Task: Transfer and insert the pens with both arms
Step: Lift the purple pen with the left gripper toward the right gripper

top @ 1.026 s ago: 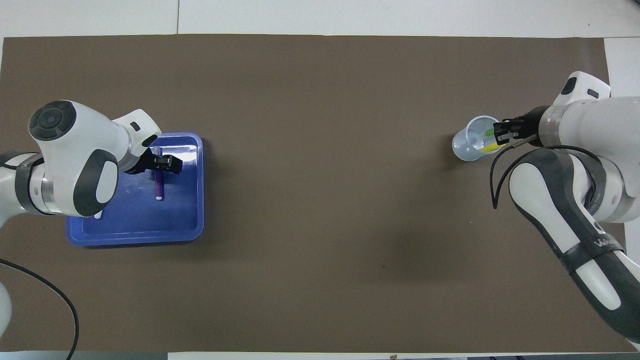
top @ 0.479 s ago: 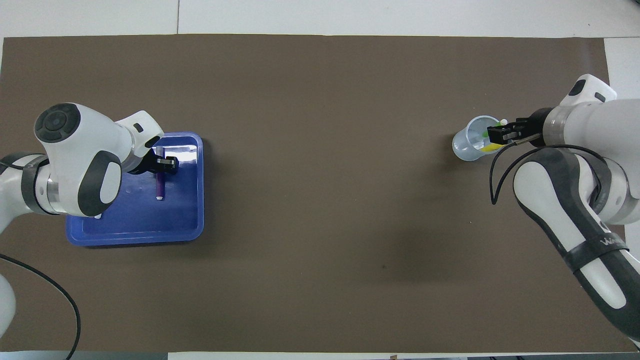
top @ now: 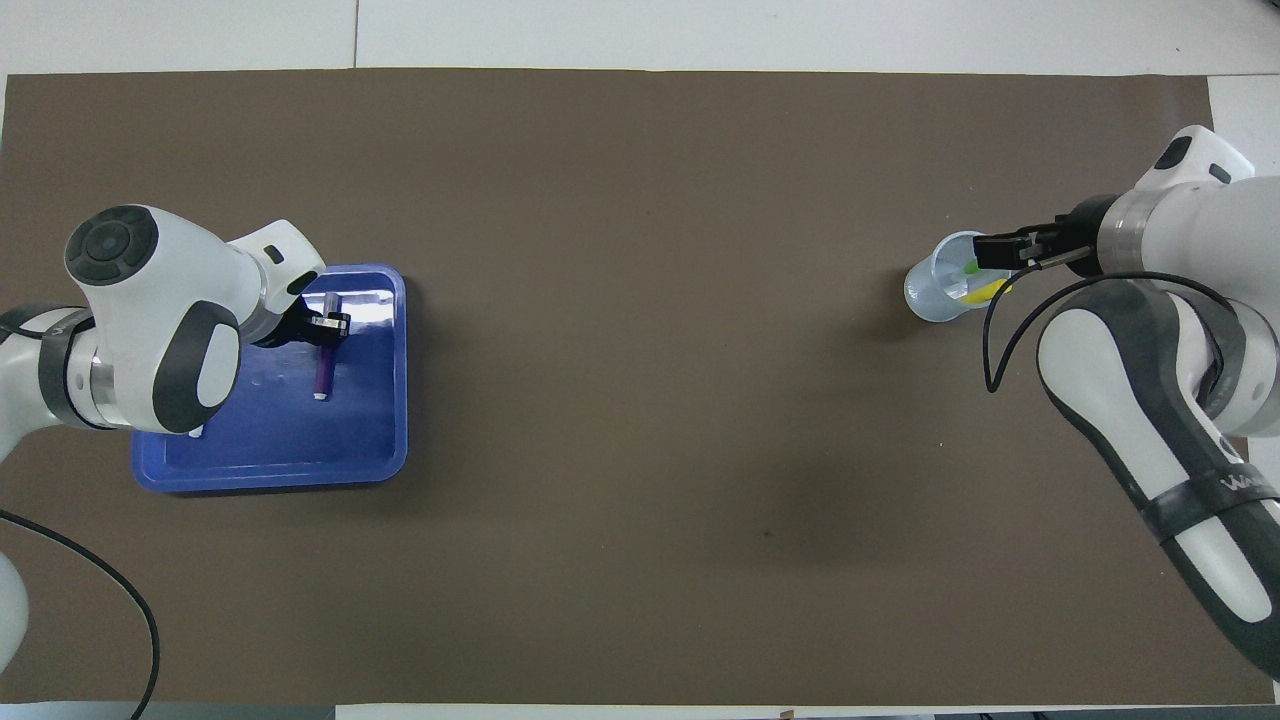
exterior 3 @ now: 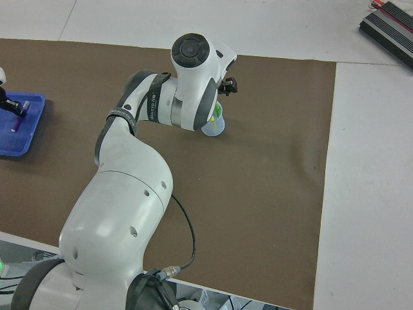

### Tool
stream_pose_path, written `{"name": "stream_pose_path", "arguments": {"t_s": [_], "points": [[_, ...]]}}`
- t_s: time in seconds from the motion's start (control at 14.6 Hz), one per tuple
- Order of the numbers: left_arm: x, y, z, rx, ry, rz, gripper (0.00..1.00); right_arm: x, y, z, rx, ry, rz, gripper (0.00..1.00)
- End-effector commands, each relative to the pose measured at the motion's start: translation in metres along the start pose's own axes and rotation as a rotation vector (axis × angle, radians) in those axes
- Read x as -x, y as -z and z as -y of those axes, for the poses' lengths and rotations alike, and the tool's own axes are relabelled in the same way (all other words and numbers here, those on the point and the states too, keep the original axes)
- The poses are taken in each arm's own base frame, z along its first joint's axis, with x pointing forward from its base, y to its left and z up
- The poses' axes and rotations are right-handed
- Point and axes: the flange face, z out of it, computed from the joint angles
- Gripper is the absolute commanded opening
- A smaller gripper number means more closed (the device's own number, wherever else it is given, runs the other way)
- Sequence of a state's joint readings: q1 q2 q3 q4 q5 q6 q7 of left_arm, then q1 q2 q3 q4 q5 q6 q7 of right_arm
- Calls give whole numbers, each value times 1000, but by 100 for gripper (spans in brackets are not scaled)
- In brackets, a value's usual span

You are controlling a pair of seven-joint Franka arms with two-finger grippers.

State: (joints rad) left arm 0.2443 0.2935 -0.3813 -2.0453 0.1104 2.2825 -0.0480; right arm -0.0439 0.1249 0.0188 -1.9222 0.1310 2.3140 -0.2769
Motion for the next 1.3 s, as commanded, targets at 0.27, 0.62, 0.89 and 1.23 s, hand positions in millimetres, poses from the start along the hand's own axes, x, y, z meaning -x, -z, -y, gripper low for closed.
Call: {"name": "stream_pose_path", "arguments": {"t_s": [0.27, 0.62, 0.89, 1.23], "points": [[-22, 47, 8, -5, 23, 38, 0, -14, 91, 17, 83, -129, 160, 100], [-38, 130, -9, 213, 291, 112, 0, -2, 143, 34, 103, -189, 254, 100], [-42, 175, -62, 415, 698, 208, 0, 7, 173, 36, 103, -195, 235, 100], [-34, 182, -139, 546, 1124, 462, 0, 2, 179, 36, 93, -196, 250, 100]]}}
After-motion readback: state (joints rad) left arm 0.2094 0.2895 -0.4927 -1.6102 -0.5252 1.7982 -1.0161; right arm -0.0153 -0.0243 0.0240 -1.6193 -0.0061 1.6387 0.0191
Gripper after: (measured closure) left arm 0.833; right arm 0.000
